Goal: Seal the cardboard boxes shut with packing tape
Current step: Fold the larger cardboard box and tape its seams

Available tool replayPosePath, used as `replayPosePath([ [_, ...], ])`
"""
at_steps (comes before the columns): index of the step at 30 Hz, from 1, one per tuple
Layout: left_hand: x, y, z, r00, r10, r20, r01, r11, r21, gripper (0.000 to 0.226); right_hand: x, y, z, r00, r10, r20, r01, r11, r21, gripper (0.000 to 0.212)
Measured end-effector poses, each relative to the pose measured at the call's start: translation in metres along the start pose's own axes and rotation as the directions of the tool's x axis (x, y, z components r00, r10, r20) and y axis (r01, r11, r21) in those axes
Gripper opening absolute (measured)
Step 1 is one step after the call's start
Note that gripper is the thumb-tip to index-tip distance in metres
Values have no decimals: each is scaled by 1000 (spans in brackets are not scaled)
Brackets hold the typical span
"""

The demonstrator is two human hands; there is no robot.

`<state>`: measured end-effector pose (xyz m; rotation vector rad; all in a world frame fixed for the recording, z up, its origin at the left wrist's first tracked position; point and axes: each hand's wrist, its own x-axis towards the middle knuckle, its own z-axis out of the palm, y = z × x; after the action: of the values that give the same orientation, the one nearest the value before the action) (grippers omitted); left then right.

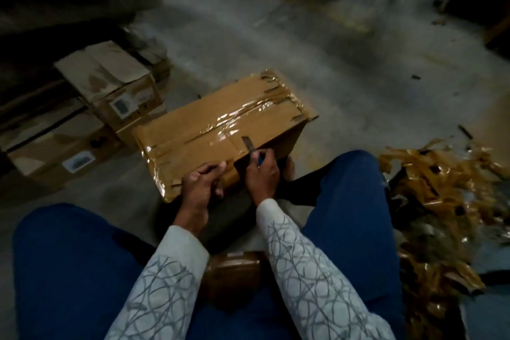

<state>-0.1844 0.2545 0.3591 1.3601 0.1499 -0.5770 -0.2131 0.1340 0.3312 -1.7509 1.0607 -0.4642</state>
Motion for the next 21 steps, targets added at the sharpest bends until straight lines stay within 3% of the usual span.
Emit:
replayPosePath([
  [4, 22, 27, -4, 991, 43, 130, -64, 986, 157, 23, 20, -19, -26, 992, 29, 121, -30, 1000, 3, 24],
  [8, 43, 48, -15, 966, 47, 253, -97, 977, 189, 42, 36, -32, -43, 986, 2, 167, -1, 1000, -5, 23],
  [12, 59, 50, -29, 956, 31, 290, -88, 979, 183, 89, 52, -38, -47, 965, -30, 260, 55, 994, -92, 14],
  [13, 61, 47, -35, 958, 27, 287, -80, 981, 174, 91, 56, -41, -48, 954, -50, 297, 88, 989, -115, 13],
  [17, 68, 25, -46, 987, 67, 146, -88, 986, 142, 58, 85, -51, -48, 882, -151, 446, 285, 925, -251, 14],
  [21, 76, 20, -53, 961, 277, -19, -264, 933, 246, 18, 107, -41, -49, 832, -197, 518, 442, 801, -405, 20],
])
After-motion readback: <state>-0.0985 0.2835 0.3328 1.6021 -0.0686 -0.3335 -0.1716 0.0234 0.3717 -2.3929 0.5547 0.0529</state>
